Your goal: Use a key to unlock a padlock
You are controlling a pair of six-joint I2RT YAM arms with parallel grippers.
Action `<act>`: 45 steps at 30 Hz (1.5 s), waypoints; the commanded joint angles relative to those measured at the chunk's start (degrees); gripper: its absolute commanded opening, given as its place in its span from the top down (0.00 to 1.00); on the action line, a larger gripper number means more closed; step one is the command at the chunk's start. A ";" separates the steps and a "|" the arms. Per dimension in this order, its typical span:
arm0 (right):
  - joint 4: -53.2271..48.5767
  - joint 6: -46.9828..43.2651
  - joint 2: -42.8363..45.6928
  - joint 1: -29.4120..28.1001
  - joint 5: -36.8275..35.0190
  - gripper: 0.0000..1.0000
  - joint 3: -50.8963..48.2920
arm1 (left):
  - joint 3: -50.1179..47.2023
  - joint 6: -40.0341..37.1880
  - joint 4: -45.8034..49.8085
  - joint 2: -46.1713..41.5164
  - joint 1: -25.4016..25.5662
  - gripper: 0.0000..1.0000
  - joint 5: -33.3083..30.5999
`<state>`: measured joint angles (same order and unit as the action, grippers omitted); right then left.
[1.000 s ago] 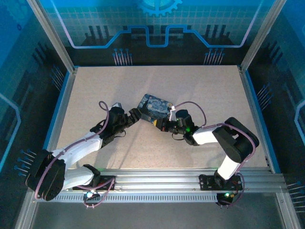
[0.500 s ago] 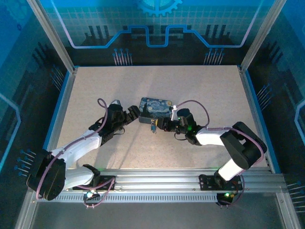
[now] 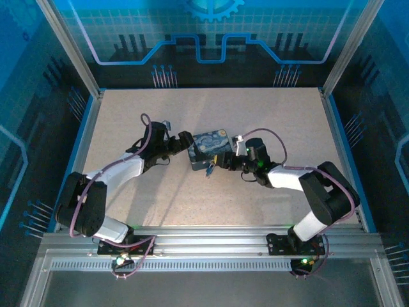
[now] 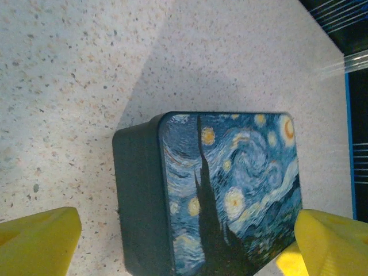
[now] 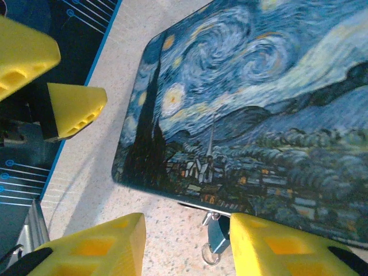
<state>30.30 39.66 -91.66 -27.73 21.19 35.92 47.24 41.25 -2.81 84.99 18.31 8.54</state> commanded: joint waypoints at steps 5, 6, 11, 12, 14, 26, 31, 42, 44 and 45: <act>-4.06 -4.39 -3.29 4.40 3.16 0.55 1.09 | 2.48 -1.96 -0.07 4.14 -0.38 0.07 4.60; -3.27 -4.05 -2.42 4.63 2.65 0.55 0.07 | 2.44 -1.75 -0.33 4.55 -0.38 0.07 4.88; -1.21 -2.54 2.64 4.89 2.21 0.50 -5.24 | 1.78 -0.62 -2.47 6.82 -0.20 0.10 5.99; -0.24 -1.57 2.95 4.82 2.50 0.50 -6.17 | 1.59 -0.23 -2.85 7.17 -0.20 0.11 6.05; 2.81 0.75 2.90 4.36 2.89 0.49 -8.16 | 1.32 0.51 -3.80 7.96 -0.12 0.12 6.23; 15.11 9.38 -4.98 -1.22 -1.85 0.54 -9.74 | 0.98 1.77 -5.19 10.31 0.23 0.15 6.31; 18.44 12.00 -8.27 -2.68 -3.40 0.56 -9.14 | 1.03 1.55 -5.17 10.72 0.24 0.15 6.08; 24.72 15.26 -15.44 -3.43 -2.90 0.59 -7.48 | 1.18 1.81 -5.36 11.60 0.66 0.16 5.80; 24.89 15.51 -16.33 -3.53 -2.87 0.60 -6.90 | 1.27 1.82 -5.21 11.56 0.77 0.17 5.66; 24.81 15.55 -16.75 -3.65 -2.73 0.60 -6.62 | 1.27 1.86 -5.19 11.60 0.77 0.17 5.62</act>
<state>55.53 54.28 -105.71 -30.33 19.51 28.34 48.18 42.11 -7.97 95.74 18.76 13.41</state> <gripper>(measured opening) 0.400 0.835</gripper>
